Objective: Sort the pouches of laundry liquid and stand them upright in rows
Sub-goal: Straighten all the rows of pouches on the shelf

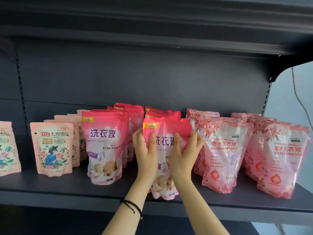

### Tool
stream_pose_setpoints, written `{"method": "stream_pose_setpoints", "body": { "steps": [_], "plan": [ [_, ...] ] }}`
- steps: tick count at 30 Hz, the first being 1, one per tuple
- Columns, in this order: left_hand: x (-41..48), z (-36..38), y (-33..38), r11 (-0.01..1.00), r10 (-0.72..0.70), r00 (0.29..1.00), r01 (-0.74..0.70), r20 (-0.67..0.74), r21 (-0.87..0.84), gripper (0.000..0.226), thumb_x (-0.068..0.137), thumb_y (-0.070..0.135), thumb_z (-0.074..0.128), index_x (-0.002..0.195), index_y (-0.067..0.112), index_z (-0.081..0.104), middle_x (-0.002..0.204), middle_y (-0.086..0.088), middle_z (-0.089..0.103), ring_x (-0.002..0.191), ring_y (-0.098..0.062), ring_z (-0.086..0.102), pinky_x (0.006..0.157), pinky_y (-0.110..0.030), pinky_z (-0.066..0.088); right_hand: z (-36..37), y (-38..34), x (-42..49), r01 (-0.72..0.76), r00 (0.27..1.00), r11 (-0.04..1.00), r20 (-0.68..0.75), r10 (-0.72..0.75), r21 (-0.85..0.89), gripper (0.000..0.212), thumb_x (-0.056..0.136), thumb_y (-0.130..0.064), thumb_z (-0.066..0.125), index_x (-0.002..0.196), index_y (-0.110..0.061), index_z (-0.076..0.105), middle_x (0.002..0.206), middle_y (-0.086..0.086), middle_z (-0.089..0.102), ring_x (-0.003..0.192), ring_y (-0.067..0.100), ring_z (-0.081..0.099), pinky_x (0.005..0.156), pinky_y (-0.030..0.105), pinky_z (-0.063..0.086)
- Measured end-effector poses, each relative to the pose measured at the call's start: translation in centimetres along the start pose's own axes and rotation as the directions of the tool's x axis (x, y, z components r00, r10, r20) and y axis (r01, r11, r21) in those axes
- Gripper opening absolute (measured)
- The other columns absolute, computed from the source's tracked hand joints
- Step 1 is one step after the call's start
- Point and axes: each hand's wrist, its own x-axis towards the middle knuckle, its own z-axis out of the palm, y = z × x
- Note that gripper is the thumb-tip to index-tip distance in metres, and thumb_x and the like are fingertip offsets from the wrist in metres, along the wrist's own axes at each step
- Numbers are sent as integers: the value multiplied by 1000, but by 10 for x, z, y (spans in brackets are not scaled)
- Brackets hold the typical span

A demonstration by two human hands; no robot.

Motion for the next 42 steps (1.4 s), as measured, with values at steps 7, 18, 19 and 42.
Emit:
{"method": "stream_pose_setpoints", "body": {
  "steps": [7,18,19,42],
  "plan": [
    [16,10,-21,998,30,999,-29,-18,47,25,96,31,47,117,18,53,117,-3,49,112,-16,50,102,-35,42,16,23,10,-25,999,1000,25,25,1,20,93,-15,57,100,-28,44,105,1,44,91,-9,43,80,2,35],
    [18,-2,-27,988,107,989,-117,98,102,45,101,36,41,132,59,18,136,43,26,128,20,25,100,1,23,13,28,-3,55,987,997,150,-63,58,46,94,-26,51,127,-49,29,126,-25,37,119,-5,40,97,7,33],
    [17,-5,-27,989,110,987,-120,118,86,52,99,39,43,138,54,13,145,38,18,136,15,18,104,0,18,11,28,-5,46,982,996,181,-58,72,56,94,-26,53,130,-56,21,131,-35,30,126,-9,35,99,5,30],
    [-11,-70,-41,915,-100,792,-164,602,368,89,79,39,74,137,64,12,134,50,16,127,25,21,93,-4,29,-65,50,-26,98,620,975,779,95,-197,94,77,-19,78,134,-63,19,113,-20,39,86,1,57,75,13,49]
  ]
}}
